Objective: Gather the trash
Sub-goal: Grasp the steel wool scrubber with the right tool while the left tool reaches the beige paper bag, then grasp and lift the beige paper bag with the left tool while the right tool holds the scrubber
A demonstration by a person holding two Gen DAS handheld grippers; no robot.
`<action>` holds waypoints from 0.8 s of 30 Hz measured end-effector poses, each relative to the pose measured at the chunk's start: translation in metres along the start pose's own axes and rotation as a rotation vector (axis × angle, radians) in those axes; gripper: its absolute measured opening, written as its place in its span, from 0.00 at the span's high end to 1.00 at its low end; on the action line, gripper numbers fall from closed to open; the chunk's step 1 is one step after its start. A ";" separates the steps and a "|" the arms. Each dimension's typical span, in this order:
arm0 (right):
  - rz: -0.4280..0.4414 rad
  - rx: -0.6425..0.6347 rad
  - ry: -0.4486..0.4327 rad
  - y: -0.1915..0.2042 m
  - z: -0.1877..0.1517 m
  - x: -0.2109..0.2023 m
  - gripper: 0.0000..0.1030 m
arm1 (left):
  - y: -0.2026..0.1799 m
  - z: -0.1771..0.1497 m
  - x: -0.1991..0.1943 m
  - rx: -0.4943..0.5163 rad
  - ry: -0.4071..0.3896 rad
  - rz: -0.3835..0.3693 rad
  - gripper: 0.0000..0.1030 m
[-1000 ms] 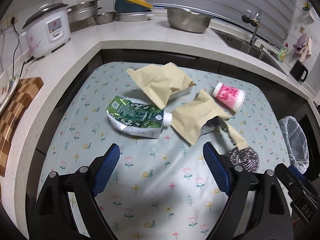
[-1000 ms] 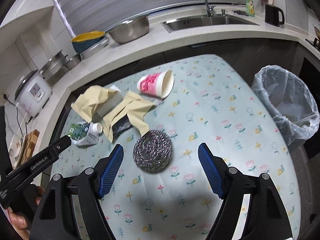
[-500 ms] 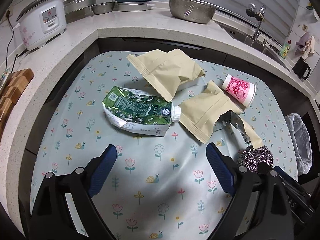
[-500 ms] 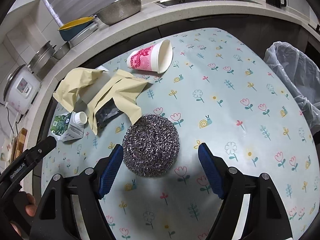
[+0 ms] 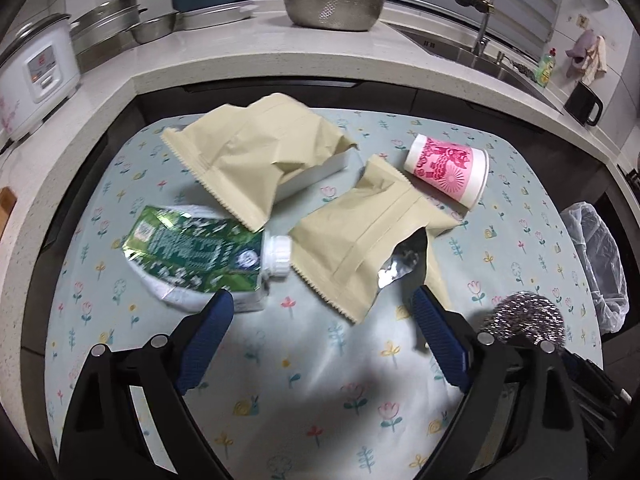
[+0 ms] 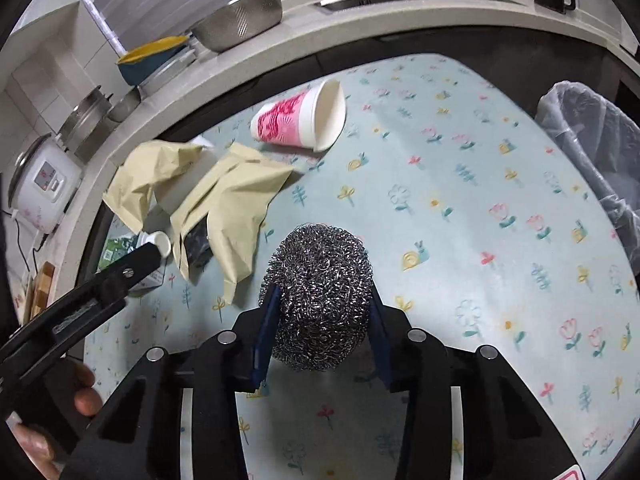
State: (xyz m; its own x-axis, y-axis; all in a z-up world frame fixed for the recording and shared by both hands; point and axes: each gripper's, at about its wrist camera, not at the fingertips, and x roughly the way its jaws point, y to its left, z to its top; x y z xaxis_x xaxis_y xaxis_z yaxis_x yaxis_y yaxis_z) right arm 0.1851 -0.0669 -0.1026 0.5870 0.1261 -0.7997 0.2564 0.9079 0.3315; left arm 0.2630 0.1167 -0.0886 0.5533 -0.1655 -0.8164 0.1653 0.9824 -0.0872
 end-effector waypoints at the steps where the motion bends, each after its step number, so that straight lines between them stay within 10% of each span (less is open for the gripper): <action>1: 0.001 0.009 -0.008 -0.004 0.002 -0.004 0.62 | -0.002 0.002 0.003 0.007 0.003 -0.013 0.16; 10: 0.009 0.070 -0.044 -0.033 0.017 -0.016 0.61 | -0.024 0.022 0.043 0.095 0.035 -0.035 0.20; 19: 0.027 0.071 -0.026 -0.034 0.019 -0.005 0.61 | -0.026 0.018 0.059 0.095 0.063 -0.043 0.70; 24: 0.032 0.071 -0.036 -0.035 0.019 -0.009 0.61 | -0.037 0.013 0.044 0.131 0.028 -0.056 0.80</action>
State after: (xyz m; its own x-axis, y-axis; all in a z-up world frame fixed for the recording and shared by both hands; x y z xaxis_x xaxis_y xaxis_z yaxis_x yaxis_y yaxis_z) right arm 0.1861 -0.1072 -0.0975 0.6226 0.1386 -0.7702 0.2902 0.8731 0.3918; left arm 0.2912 0.0716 -0.1139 0.5178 -0.2152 -0.8280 0.3010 0.9518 -0.0591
